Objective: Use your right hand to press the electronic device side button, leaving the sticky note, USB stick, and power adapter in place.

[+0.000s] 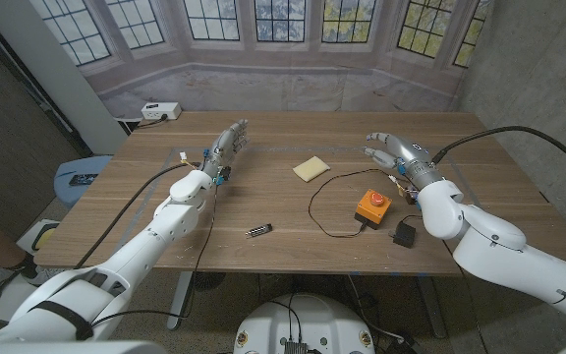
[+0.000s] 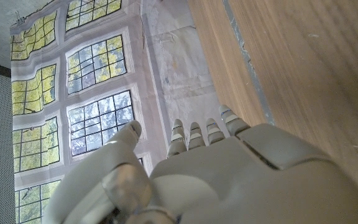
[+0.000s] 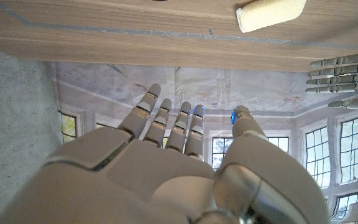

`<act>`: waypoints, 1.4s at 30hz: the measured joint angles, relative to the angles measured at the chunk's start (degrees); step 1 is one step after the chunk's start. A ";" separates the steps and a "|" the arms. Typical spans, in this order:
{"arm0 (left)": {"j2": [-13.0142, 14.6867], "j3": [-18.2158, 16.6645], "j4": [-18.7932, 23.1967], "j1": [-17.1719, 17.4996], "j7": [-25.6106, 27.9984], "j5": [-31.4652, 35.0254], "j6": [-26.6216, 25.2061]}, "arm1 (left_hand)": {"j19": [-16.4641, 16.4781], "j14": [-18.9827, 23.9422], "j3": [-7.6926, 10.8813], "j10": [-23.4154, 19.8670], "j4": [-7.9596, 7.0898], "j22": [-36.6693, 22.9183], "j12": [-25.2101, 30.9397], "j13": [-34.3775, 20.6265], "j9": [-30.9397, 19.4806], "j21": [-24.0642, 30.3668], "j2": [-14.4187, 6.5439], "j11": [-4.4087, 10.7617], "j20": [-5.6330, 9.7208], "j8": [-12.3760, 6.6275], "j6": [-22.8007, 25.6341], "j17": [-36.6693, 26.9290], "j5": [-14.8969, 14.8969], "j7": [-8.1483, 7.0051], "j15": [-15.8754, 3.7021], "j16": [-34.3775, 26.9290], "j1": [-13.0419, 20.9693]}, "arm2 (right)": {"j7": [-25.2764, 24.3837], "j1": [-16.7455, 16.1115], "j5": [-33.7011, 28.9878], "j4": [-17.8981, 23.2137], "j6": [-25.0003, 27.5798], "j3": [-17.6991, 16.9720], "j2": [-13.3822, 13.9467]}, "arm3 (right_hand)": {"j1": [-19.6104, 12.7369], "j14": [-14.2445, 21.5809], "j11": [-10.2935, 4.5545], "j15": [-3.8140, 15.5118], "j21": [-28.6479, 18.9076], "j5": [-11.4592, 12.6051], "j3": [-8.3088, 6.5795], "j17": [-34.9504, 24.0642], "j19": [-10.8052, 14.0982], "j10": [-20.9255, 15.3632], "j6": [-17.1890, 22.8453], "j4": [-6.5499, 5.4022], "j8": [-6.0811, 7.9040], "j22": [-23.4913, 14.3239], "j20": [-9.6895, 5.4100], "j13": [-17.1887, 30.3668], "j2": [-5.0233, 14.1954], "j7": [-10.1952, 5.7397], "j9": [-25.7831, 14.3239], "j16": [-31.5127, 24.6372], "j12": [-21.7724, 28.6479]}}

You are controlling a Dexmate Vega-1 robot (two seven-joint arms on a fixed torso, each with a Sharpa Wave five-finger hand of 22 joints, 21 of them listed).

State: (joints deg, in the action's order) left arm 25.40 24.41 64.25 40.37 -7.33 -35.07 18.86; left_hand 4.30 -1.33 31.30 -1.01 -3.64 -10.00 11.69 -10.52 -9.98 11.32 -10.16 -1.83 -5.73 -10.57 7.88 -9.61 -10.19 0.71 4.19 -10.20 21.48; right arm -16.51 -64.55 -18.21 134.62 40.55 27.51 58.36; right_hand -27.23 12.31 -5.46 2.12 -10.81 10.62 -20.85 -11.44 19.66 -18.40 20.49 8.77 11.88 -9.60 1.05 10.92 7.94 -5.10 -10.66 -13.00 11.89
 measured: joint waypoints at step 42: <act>0.15 -0.12 -0.95 0.26 -0.81 0.55 2.53 | -0.21 0.00 0.63 -0.10 0.64 0.00 0.00 0.00 0.00 0.00 0.30 0.31 0.21 0.00 0.31 0.00 0.00 -0.30 -0.62 0.00 -0.31 | 6.80 -1.47 -20.60 9.75 19.78 10.95 2.60 | 12.49 -2.26 0.41 -0.20 0.88 -0.71 6.77 -0.15 -10.52 -3.48 3.38 -6.17 -0.03 -0.01 -2.08 0.02 -3.08 0.52 -0.14 1.15 -0.68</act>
State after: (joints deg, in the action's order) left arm 25.55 24.29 63.29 40.63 -8.14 -34.52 21.38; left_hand 4.09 -1.33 31.94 -1.11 -3.00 -10.00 11.69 -10.52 -9.98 11.32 -9.86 -1.52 -5.52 -10.57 8.18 -9.62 -10.19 0.41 3.57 -10.20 21.18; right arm -9.71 -66.03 -38.81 144.37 60.33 38.47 60.96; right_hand -14.75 10.05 -5.06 1.92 -9.93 9.91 -14.08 -11.59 9.14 -21.88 23.87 2.59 11.85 -9.61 -1.03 10.94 4.86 -4.59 -10.80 -11.85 11.21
